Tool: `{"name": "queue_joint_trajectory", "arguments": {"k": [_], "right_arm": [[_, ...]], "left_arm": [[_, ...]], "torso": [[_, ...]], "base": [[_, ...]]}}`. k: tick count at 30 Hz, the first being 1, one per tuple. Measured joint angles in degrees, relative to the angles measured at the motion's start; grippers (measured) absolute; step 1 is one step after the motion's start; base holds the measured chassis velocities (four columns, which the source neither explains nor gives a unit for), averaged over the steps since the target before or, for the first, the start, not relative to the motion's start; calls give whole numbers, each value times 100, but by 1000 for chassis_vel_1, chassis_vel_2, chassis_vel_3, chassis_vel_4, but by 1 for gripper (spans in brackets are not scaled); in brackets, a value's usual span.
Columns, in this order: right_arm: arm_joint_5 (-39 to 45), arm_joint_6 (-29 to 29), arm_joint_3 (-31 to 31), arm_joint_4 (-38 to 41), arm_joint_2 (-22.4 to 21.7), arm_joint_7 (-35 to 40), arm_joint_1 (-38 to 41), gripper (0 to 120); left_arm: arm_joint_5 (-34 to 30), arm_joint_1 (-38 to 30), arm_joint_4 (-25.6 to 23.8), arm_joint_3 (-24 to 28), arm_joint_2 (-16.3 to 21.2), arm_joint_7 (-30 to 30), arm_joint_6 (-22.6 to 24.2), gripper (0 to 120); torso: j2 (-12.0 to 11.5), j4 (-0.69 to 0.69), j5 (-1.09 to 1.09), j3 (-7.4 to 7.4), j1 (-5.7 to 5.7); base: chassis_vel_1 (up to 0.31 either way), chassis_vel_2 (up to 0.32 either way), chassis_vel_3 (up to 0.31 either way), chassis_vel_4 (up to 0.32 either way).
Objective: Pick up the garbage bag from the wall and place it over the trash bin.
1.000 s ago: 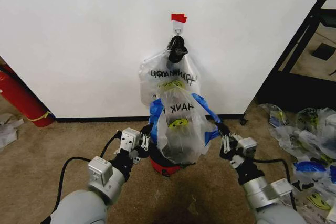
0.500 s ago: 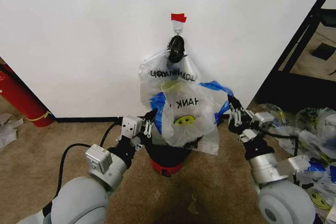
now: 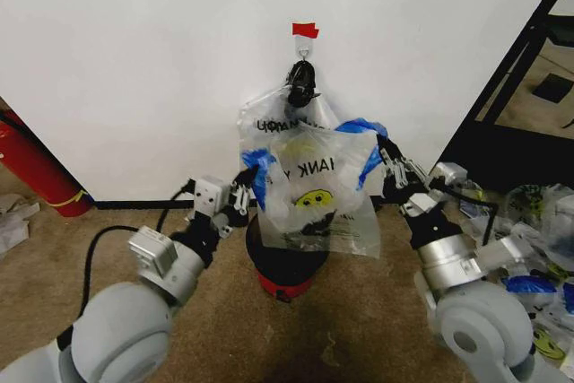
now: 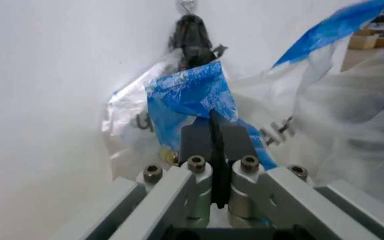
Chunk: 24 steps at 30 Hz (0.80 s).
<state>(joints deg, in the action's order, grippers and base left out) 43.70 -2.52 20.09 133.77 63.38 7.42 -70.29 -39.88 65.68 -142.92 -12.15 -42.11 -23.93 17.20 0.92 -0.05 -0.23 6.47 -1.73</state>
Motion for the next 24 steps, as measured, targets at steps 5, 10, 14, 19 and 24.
{"name": "queue_joint_trajectory", "arguments": {"k": [5,10,14,19,24], "right_arm": [[85,0,-354,-377,-51,-26,382,0],[2,44,-511,-694,-13,-64,394,0],[-141,226,-580,-1075,66,-222,240,0],[-380,444,-688,-1507,280,-382,213,0],[-505,554,-856,-1929,504,-435,286,0]], "left_arm": [[0,61,118,9,-178,-17,-17,0],[74,219,343,126,-419,-21,-78,0],[367,307,749,224,-684,11,-257,0],[477,305,1100,323,-853,23,-401,0],[588,398,1410,397,-950,32,-488,0]], "torso": [[0,0,-1,0,0],[0,0,-1,0,0],[0,-2,0,0,0],[0,-2,-1,0,0],[0,0,-1,0,0]], "base": [[0,0,0,0],[0,0,0,0],[0,0,0,0],[0,0,0,0],[0,0,0,0]]}}
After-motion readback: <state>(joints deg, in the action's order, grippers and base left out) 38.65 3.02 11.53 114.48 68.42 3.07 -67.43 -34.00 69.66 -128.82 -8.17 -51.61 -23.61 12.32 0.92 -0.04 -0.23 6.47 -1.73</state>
